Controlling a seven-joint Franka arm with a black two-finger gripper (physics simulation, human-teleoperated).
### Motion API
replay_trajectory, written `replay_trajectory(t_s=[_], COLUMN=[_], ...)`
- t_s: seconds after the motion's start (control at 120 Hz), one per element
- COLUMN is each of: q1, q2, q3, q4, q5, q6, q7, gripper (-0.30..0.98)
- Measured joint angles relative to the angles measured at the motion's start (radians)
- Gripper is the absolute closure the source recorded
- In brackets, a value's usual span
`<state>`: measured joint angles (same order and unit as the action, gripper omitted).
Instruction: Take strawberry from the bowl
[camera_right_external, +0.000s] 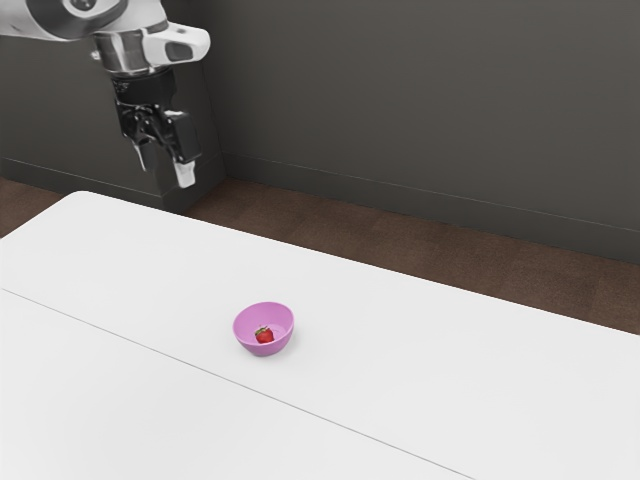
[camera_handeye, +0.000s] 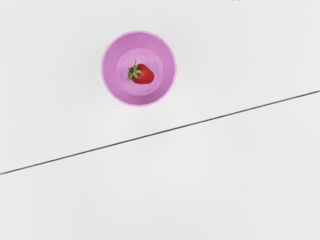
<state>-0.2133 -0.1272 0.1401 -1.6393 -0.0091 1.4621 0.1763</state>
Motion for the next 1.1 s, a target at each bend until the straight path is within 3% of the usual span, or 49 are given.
replay_trajectory(t_s=[0.233,0.367,0.517,0.633,0.833,1.1], q1=[-0.033,-0.066,-0.058,-0.051,-0.017,-0.004], q2=[-0.031,0.072,0.243,0.262,0.326,0.409], q3=[-0.011,-0.016,-0.038,-0.043,-0.045,-0.045], q4=[-0.035,-0.037,-0.043,-0.147,-0.166,-0.191], q5=[0.0,0.003,0.004,0.014,0.056,0.062], q6=[0.013,0.03,0.138,0.255,0.374,0.498], q7=[-0.039,0.034,0.237,0.444,0.807,1.14], gripper=[0.0,0.0,0.0,0.0,0.0,0.0])
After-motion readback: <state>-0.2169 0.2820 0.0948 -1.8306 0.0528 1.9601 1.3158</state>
